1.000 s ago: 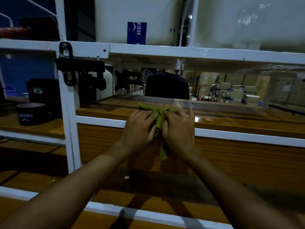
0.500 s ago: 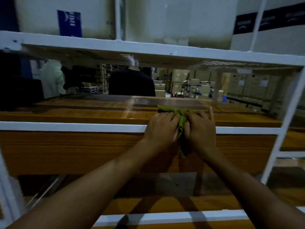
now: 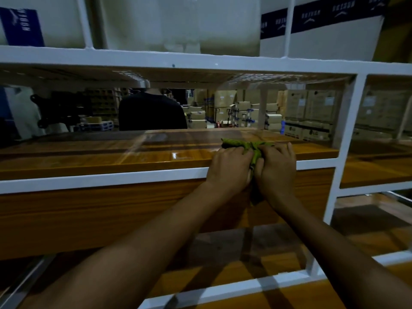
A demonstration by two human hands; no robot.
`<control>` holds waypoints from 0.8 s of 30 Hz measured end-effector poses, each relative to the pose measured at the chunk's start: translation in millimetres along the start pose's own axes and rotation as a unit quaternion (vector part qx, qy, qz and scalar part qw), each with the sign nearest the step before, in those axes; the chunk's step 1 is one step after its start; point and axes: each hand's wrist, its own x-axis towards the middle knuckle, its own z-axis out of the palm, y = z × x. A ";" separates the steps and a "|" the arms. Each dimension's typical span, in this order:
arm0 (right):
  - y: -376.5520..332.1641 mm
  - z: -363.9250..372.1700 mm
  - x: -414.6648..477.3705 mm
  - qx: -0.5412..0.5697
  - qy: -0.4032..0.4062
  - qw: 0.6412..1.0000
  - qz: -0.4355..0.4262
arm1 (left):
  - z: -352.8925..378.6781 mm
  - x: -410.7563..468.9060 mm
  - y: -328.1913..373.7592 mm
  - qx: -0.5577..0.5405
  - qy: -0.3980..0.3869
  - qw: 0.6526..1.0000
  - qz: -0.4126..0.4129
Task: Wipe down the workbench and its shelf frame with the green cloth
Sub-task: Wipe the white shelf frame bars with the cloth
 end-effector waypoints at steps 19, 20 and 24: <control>-174.6 71.2 -32.5 0.098 -0.008 0.994 -0.043 | -85.8 -113.1 -136.8 0.063 0.005 0.997 -0.052; -183.6 74.5 -34.3 0.103 -0.007 0.994 -0.048 | -89.8 -119.1 -144.0 0.071 0.001 0.996 -0.055; -208.4 83.1 -40.1 0.117 0.007 0.991 -0.063 | -102.4 -134.6 -162.9 0.063 -0.010 0.996 -0.066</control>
